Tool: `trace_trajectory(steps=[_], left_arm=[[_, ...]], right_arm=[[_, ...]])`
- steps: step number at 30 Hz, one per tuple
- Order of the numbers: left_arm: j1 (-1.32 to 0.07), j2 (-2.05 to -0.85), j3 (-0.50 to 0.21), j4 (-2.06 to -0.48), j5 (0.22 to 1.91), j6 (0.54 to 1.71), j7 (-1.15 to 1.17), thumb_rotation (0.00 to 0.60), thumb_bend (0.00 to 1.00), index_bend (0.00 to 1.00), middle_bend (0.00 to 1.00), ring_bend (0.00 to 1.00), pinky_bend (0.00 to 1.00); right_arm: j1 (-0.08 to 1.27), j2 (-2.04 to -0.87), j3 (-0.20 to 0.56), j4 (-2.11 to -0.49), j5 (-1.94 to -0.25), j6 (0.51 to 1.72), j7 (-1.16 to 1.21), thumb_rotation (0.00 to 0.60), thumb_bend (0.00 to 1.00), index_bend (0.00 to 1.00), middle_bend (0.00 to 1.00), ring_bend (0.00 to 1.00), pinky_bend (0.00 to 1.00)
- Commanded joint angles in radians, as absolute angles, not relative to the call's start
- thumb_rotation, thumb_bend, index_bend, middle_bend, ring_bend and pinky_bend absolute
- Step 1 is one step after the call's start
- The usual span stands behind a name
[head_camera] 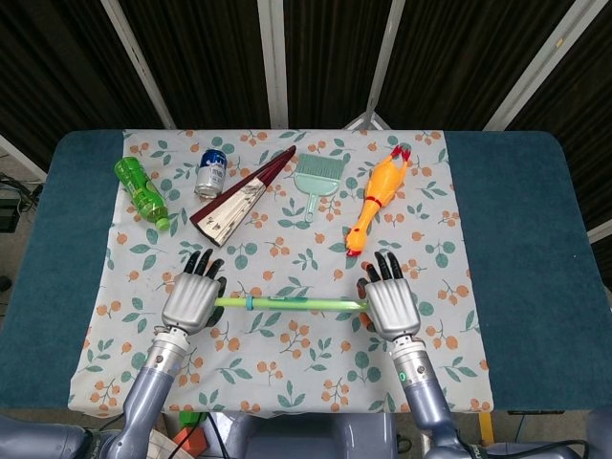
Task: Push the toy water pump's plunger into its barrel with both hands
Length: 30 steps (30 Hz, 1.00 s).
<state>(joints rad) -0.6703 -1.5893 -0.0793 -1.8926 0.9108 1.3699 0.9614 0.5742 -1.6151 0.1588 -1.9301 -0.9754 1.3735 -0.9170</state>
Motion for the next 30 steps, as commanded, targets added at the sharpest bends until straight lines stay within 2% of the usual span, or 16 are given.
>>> trace_trajectory(steps=[1, 16, 20, 21, 23, 24, 28, 30], left_arm=[[-0.669, -1.594, -0.082, -1.890, 0.913, 1.375, 0.962, 0.600, 0.53, 0.65, 0.14, 0.00, 0.07], [-0.668, -1.626, -0.088, -1.879, 0.907, 1.378, 0.965, 0.600, 0.53, 0.65, 0.13, 0.00, 0.07], [-0.666, -1.634, -0.085, -1.875, 0.905, 1.379, 0.966, 0.600, 0.50, 0.59, 0.10, 0.00, 0.07], [-0.666, -1.635, -0.084, -1.874, 0.905, 1.379, 0.967, 0.600, 0.48, 0.55, 0.08, 0.00, 0.06], [-0.665, -1.633, -0.080, -1.874, 0.905, 1.379, 0.970, 0.600, 0.41, 0.45, 0.04, 0.00, 0.05], [-0.663, -1.629, -0.079, -1.875, 0.904, 1.379, 0.970, 0.600, 0.38, 0.41, 0.03, 0.00, 0.05], [-0.656, -1.609, -0.079, -1.884, 0.900, 1.379, 0.960, 0.600, 0.28, 0.29, 0.02, 0.00, 0.03], [-0.652, -1.591, -0.078, -1.891, 0.897, 1.376, 0.953, 0.600, 0.23, 0.25, 0.01, 0.00, 0.02]], right_arm=[[0.575, -1.620, 0.156, -1.930, -0.975, 1.376, -0.917, 0.600, 0.31, 0.77, 0.24, 0.00, 0.00], [0.580, -1.643, 0.148, -1.926, -0.972, 1.382, -0.913, 0.600, 0.31, 0.77, 0.24, 0.00, 0.00], [0.581, -1.643, 0.148, -1.928, -0.971, 1.383, -0.911, 0.600, 0.31, 0.75, 0.24, 0.00, 0.00], [0.580, -1.643, 0.148, -1.928, -0.970, 1.384, -0.911, 0.600, 0.31, 0.72, 0.24, 0.00, 0.00], [0.580, -1.640, 0.148, -1.929, -0.967, 1.384, -0.912, 0.600, 0.31, 0.53, 0.19, 0.00, 0.00], [0.579, -1.636, 0.146, -1.931, -0.960, 1.384, -0.916, 0.600, 0.31, 0.41, 0.14, 0.00, 0.00], [0.577, -1.614, 0.144, -1.943, -0.926, 1.380, -0.933, 0.600, 0.31, 0.10, 0.03, 0.00, 0.00], [0.577, -1.597, 0.145, -1.953, -0.902, 1.378, -0.947, 0.600, 0.31, 0.02, 0.00, 0.00, 0.00]])
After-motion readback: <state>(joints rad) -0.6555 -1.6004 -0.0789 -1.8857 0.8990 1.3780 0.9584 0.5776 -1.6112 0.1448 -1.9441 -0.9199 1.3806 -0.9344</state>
